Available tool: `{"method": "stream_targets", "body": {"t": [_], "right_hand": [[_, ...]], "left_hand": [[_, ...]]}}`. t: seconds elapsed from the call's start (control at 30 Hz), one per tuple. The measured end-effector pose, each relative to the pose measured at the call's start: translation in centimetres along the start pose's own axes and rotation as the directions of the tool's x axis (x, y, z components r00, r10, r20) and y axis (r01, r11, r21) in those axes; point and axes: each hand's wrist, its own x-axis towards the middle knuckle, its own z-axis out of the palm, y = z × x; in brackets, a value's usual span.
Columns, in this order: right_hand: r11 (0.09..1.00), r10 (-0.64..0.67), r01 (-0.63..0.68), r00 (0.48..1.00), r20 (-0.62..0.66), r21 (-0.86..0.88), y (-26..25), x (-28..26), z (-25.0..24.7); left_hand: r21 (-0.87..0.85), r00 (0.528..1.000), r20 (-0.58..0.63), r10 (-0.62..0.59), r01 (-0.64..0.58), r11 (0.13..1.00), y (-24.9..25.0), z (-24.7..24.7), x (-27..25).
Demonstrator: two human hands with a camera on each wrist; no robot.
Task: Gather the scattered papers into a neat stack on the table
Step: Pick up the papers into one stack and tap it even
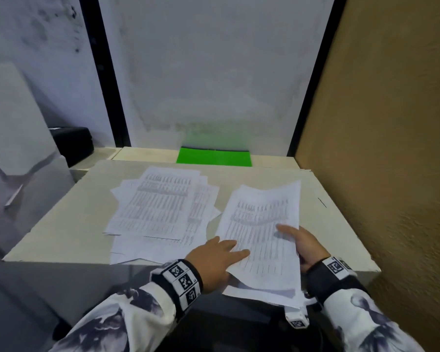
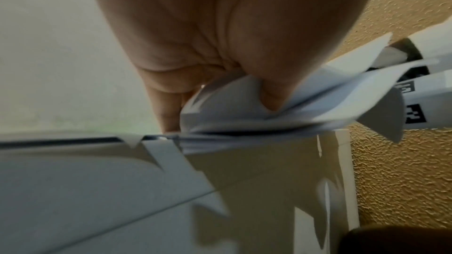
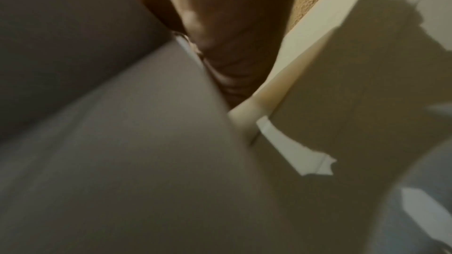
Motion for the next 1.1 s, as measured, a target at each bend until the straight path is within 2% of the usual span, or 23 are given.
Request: {"method": "stream_targets", "body": {"t": [0.07,0.13,0.17,0.23,0.27,0.3,0.33,0.4,0.43,0.47,0.5,0.6,0.77,0.87,0.97,1.03,1.1], "right_hand": [[0.999,0.000,0.002,0.999,0.040,-0.050,0.0,0.2,-0.8],[0.999,-0.004,0.007,0.998,0.055,-0.048,-0.3,0.0,-1.5],[0.999,-0.015,0.017,0.999,0.044,-0.049,-0.5,0.1,-1.8],[0.998,-0.025,0.027,0.999,0.027,-0.052,-0.8,0.1,-2.4],[0.998,-0.029,0.030,0.999,0.018,-0.055,-0.9,0.1,-2.5],[0.997,-0.028,0.028,1.000,0.002,-0.066,-0.9,0.2,-2.5],[0.997,-0.021,0.020,1.000,-0.016,-0.077,-0.9,0.3,-2.5],[0.995,-0.002,-0.002,0.999,-0.042,-0.103,-0.7,0.6,-2.5],[0.994,0.007,-0.013,0.998,-0.056,-0.112,-0.6,0.8,-2.5],[0.992,0.012,-0.021,0.997,-0.074,-0.123,-0.4,0.9,-2.4],[0.991,0.014,-0.025,0.996,-0.087,-0.130,-0.2,1.1,-2.4],[0.991,0.033,-0.046,0.994,-0.108,-0.122,0.3,1.2,-2.1],[0.992,0.029,-0.045,0.991,-0.131,-0.116,1.0,2.2,-1.7],[0.988,0.022,-0.041,0.992,-0.127,-0.147,1.1,2.7,-1.3],[0.986,0.017,-0.036,0.993,-0.115,-0.161,1.1,2.6,-1.1],[0.985,0.008,-0.026,0.994,-0.107,-0.171,1.0,2.5,-1.0],[0.984,0.002,-0.019,0.996,-0.093,-0.174,1.0,2.3,-1.0]], "left_hand": [[-0.033,0.999,-0.015,0.030,-0.031,0.999,-0.5,-0.9,-0.6],[-0.160,0.995,-0.101,-0.013,-0.003,0.987,-1.9,-2.7,-1.4],[-0.227,0.986,-0.149,-0.072,0.037,0.973,-3.7,-3.5,-1.4],[-0.277,0.941,-0.183,-0.284,0.227,0.933,-7.9,-5.2,-1.5],[-0.252,0.894,-0.161,-0.418,0.372,0.893,-10.3,-5.8,-1.5],[-0.212,0.827,-0.129,-0.547,0.516,0.830,-12.8,-6.0,-1.5],[-0.191,0.742,-0.095,-0.663,0.640,0.744,-15.5,-5.9,-1.4],[-0.243,0.577,-0.018,-0.816,0.789,0.563,-19.5,-5.3,-1.9],[-0.266,0.525,0.017,-0.851,0.823,0.502,-20.3,-5.1,-2.4],[-0.266,0.496,0.032,-0.868,0.841,0.471,-20.6,-4.7,-2.6],[-0.244,0.486,0.034,-0.873,0.852,0.464,-20.4,-4.5,-2.8],[-0.158,0.513,0.009,-0.859,0.849,0.505,-18.6,-4.9,-2.6],[-0.173,0.574,0.095,-0.814,0.814,0.554,-17.1,-5.5,-1.8],[-0.259,0.602,0.055,-0.797,0.779,0.571,-16.4,-5.6,-1.6],[-0.518,0.636,0.049,-0.770,0.675,0.525,-16.7,-5.8,-0.8],[-0.568,0.690,0.004,-0.724,0.597,0.566,-16.1,-6.2,-1.2],[-0.538,0.713,-0.069,-0.697,0.562,0.628,-15.9,-6.1,-1.1]]}}
